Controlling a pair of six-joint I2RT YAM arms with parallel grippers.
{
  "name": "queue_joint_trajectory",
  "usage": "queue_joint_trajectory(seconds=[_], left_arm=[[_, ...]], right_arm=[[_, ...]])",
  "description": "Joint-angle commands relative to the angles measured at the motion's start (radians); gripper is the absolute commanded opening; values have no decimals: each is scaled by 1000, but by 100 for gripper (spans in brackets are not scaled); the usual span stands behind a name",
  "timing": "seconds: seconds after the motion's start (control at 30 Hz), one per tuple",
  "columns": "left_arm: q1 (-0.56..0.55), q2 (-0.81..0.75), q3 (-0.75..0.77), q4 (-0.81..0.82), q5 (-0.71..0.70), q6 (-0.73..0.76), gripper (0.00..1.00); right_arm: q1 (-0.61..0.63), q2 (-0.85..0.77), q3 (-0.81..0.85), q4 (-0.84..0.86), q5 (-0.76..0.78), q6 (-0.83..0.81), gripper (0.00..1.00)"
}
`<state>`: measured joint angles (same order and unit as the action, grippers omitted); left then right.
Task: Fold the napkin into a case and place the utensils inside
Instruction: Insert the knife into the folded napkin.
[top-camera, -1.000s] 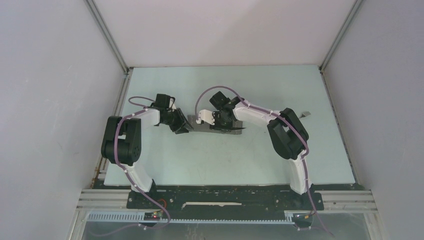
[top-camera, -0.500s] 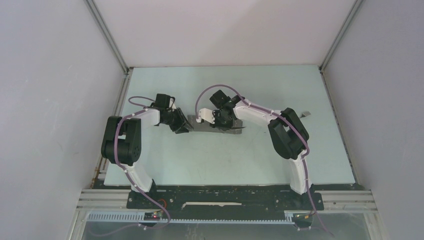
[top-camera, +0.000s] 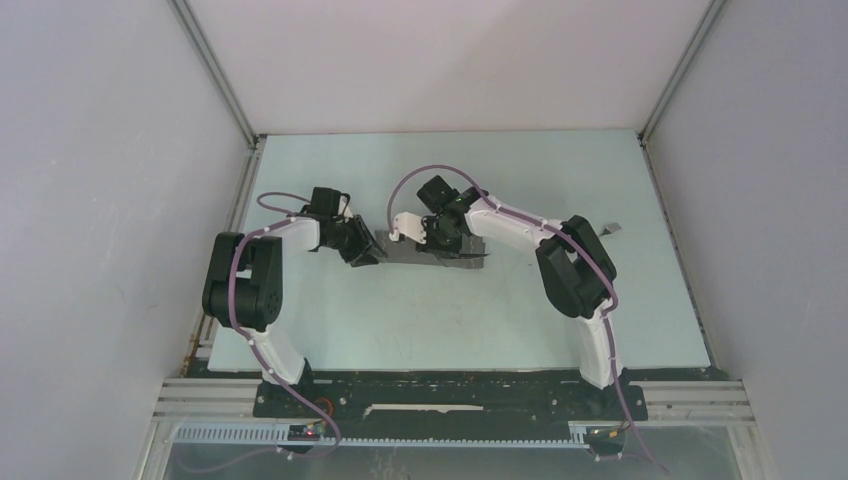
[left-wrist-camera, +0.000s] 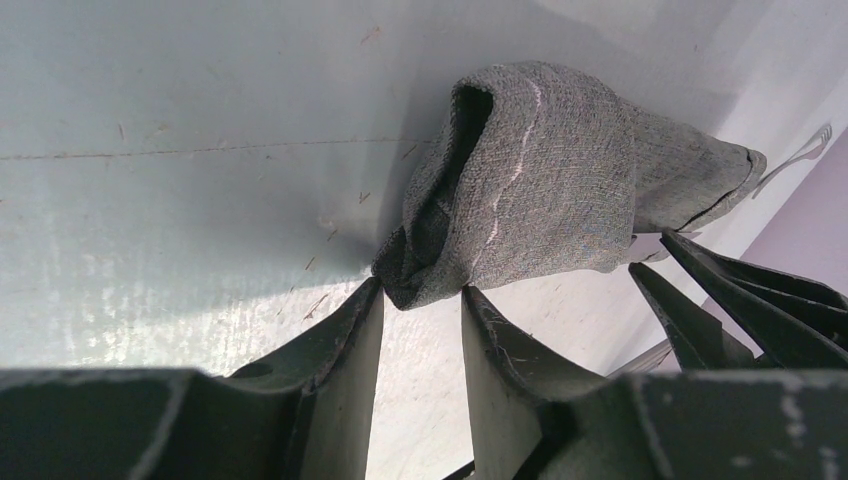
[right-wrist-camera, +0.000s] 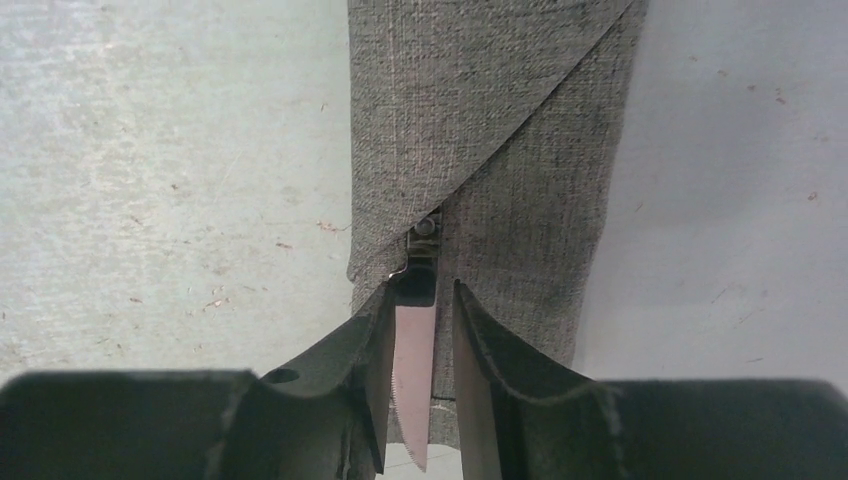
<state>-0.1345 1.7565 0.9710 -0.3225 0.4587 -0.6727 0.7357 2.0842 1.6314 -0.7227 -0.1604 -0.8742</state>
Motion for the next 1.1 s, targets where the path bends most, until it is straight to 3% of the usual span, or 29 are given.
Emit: queue_joint_trajectory(seconds=[0.0, 0.6, 0.8, 1.07], left_arm=[[-1, 0, 24, 22, 29, 3, 39], [-1, 0, 25, 23, 32, 2, 39], [-1, 3, 27, 23, 31, 1, 39], [-1, 1, 27, 23, 28, 1, 39]], right_arm=[[5, 23, 60, -7, -15, -9, 34], [10, 75, 86, -31, -53, -14, 30], [19, 90, 122, -43, -80, -16, 5], [40, 118, 189, -64, -104, -12, 0]])
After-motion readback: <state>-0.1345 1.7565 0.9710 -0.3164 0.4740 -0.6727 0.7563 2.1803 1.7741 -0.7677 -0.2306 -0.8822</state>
